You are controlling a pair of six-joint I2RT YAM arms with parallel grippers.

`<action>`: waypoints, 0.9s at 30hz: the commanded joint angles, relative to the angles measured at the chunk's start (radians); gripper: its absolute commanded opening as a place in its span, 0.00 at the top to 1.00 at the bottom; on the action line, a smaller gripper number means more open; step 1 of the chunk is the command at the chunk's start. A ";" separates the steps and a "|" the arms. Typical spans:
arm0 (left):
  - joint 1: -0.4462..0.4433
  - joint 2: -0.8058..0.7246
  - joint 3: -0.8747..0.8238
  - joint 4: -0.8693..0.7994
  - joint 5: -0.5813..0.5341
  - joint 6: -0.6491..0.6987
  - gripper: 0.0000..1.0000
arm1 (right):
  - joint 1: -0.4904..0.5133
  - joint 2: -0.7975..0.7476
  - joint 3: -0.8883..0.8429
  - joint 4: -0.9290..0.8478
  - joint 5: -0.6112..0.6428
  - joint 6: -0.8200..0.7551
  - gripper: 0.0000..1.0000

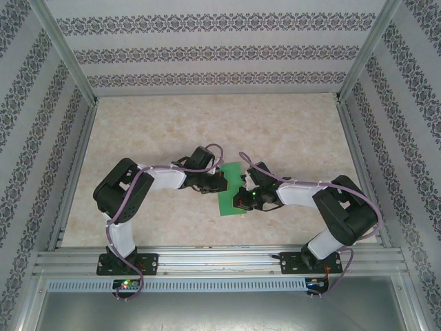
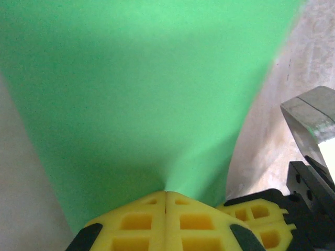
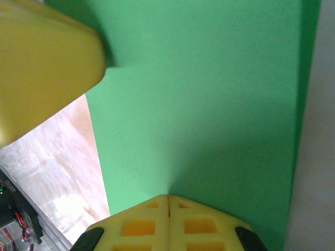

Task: Fold a paper plane with a square sheet of paper (fold left side to right side)
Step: First fold the square sheet of paper in half at the center of the table.

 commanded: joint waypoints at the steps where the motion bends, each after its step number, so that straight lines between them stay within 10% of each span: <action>1: 0.014 0.037 0.007 0.009 -0.015 0.046 1.00 | 0.009 0.063 -0.031 -0.111 0.120 -0.027 1.00; 27: 0.188 0.098 0.054 -0.028 -0.082 0.183 1.00 | 0.014 0.083 -0.010 -0.218 0.125 -0.073 1.00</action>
